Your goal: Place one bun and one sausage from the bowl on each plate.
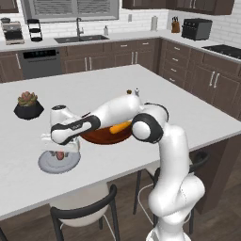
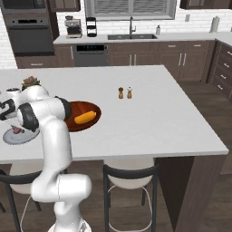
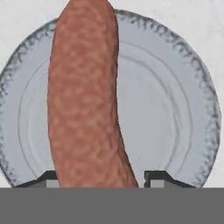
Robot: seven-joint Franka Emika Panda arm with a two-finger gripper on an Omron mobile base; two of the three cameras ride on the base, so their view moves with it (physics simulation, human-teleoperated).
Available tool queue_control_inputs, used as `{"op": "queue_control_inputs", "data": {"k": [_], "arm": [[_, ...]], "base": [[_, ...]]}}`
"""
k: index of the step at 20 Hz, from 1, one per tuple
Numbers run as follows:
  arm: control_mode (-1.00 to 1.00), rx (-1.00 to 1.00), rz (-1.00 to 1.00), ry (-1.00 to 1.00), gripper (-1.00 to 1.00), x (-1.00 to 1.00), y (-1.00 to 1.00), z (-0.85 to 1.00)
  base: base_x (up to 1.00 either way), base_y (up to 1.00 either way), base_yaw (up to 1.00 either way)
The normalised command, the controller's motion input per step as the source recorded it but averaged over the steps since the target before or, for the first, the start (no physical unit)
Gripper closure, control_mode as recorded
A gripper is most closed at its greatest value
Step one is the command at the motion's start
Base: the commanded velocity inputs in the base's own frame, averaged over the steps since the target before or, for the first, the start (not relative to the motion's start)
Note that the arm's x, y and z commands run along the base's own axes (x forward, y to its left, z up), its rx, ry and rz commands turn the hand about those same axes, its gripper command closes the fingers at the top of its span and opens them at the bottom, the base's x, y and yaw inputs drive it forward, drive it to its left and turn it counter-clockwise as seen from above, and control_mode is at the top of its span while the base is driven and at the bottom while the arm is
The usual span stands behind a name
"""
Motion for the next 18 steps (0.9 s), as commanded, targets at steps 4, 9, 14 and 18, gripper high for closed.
{"op": "queue_control_inputs", "data": {"k": [4, 9, 14, 18], "arm": [[-1.0, 0.0, 0.0, 0.0, -1.0, 0.35, 0.14, -0.2], [-1.0, 0.0, 0.0, 0.0, -1.0, -0.23, -0.19, 0.0], [-1.0, 0.0, 0.0, -0.02, -1.0, -0.4, -0.55, 0.0], [-1.0, 0.04, 0.0, -0.31, -1.0, -0.85, -1.0, 0.64]], "base": [[0.0, 0.0, 0.0], [0.0, 0.0, 0.0], [0.0, 0.0, 0.0], [0.0, 0.0, 0.0]]}}
